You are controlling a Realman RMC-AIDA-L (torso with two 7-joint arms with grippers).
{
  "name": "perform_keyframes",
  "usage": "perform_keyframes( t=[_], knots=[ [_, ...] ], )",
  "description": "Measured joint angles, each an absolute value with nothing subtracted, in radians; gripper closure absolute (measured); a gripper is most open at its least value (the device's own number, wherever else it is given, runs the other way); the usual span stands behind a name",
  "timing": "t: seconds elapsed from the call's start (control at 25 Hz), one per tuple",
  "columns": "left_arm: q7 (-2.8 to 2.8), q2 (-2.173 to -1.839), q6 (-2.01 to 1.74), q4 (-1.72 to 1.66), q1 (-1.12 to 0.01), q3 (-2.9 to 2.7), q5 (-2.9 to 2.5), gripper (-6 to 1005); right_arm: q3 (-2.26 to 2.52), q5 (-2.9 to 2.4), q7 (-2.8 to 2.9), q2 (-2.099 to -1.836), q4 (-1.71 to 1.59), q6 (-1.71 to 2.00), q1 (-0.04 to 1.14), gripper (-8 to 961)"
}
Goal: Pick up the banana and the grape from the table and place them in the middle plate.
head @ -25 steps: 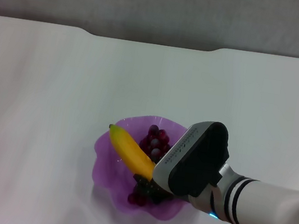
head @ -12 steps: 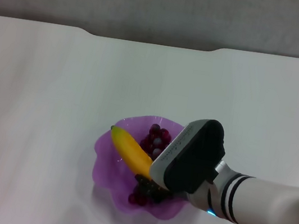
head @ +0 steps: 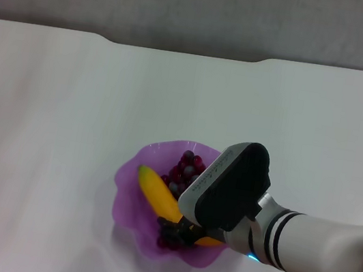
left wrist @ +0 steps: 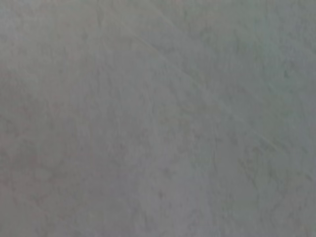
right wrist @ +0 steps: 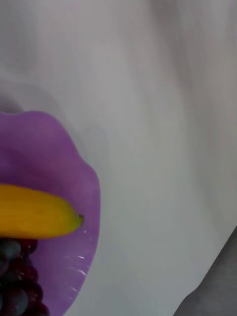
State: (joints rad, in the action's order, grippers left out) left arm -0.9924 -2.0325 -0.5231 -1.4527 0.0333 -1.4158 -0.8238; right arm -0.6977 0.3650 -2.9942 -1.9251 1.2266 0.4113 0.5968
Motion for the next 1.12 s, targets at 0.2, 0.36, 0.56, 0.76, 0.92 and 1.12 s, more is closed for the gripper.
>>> perform_keyframes(
  t=[0.2,0.36,0.56,0.76,0.92,1.12],
  knots=[
    [-0.992,-2.033,-0.523,-1.453,0.035,-1.416,-0.824,123,-0.698,0.365,-2.994,-1.925,1.236,0.413,0.597,108],
    [-0.992,-2.033,-0.523,-1.453,0.035,-1.416,-0.824,123,-0.698,0.365,-2.997,-1.925,1.248,0.413,0.597,91],
    [-0.992,-2.033,-0.523,-1.453,0.037,-1.416,-0.824,123,-0.692,0.351,-2.999,-1.908,1.325,0.413,0.597,93],
    [-0.992,-2.032,-0.523,-1.453,0.037,-1.416,-0.824,123,-0.700,0.339,-2.999,-1.879,1.398,0.410,0.591,93],
    [-0.992,-2.031,-0.523,-1.453,0.036,-1.417,-0.825,123,-0.741,0.295,-2.999,-1.859,1.471,0.401,0.539,94],
    [-0.994,-2.031,-0.523,-1.452,0.035,-1.418,-0.832,123,-0.867,0.140,-2.999,-1.890,1.551,0.390,0.386,94]
  ],
)
